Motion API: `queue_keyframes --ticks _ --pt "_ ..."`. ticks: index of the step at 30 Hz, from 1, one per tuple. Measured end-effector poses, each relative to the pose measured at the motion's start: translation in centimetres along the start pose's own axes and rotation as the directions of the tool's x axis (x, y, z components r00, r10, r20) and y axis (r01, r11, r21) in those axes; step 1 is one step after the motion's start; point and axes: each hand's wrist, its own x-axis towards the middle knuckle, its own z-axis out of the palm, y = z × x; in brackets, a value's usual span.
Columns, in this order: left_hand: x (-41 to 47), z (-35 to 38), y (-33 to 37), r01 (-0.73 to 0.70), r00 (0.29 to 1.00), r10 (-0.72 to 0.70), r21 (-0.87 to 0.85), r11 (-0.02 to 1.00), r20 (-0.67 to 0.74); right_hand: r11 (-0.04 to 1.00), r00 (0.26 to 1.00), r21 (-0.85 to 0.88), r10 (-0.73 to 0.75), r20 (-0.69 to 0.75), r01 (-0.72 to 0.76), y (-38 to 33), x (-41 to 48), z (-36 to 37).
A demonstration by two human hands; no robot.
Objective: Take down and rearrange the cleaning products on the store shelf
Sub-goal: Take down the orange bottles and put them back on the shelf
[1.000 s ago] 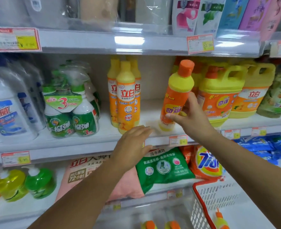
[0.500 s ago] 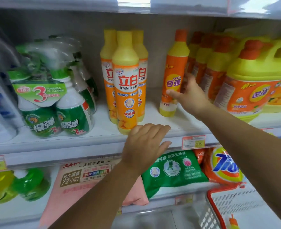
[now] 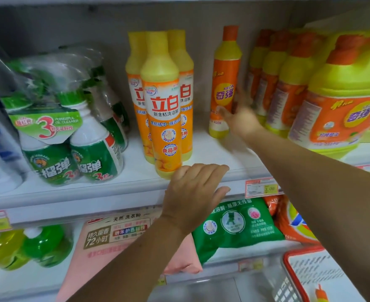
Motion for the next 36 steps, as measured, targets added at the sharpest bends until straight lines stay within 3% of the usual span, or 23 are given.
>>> queue_keyframes --ticks 4,9,13,18,22,25,28,31,34,36 --pt "-0.2 -0.5 -0.1 0.022 0.998 -0.017 -0.077 0.997 0.059 0.977 0.995 -0.192 0.097 -0.002 -0.096 0.0 -2.5 -1.8" --pt "-1.9 -3.3 1.1 -0.064 0.99 0.08 -0.141 0.988 0.113 0.995 0.988 -0.06 -0.082 -0.128 0.075 -0.2 -12.1 -5.5" --pt "-4.9 -6.8 4.5 0.102 0.959 0.005 -0.362 0.927 0.282 0.996 0.991 0.088 0.037 -0.126 -0.026 1.8 -20.5 -7.5" --pt "-14.4 -6.8 7.8 0.35 0.81 -0.046 -0.418 0.838 0.585 0.958 0.964 0.127 0.262 -0.04 -0.256 7.3 -30.9 -7.5" --pt "-21.7 -5.8 10.0 0.719 0.546 -0.248 -0.296 0.628 0.8 0.884 0.892 0.116 0.451 0.037 -0.452 12.5 -38.7 -5.7" --pt "-25.1 -4.9 11.1 0.806 0.467 -0.275 -0.277 0.523 0.841 0.816 0.82 0.105 0.554 0.141 -0.569 15.7 -43.9 -4.0" --pt "-26.9 -3.5 11.2 0.855 0.352 -0.26 -0.196 0.481 0.899 0.819 0.801 0.052 0.542 0.254 -0.571 18.9 -47.0 -2.8" --pt "-27.2 -1.9 11.2 0.887 0.301 -0.272 -0.164 0.431 0.914 0.8 0.776 0.033 0.571 0.268 -0.6 21.9 -48.0 -1.5" --pt "-26.2 -0.4 11.8 0.891 0.353 -0.285 -0.228 0.392 0.891 0.764 0.737 -0.008 0.625 0.257 -0.646 25.4 -48.7 0.2" --pt "-25.5 0.5 12.3 0.913 0.344 -0.317 -0.235 0.335 0.884 0.77 0.746 -0.049 0.63 0.216 -0.636 28.1 -49.2 1.0"
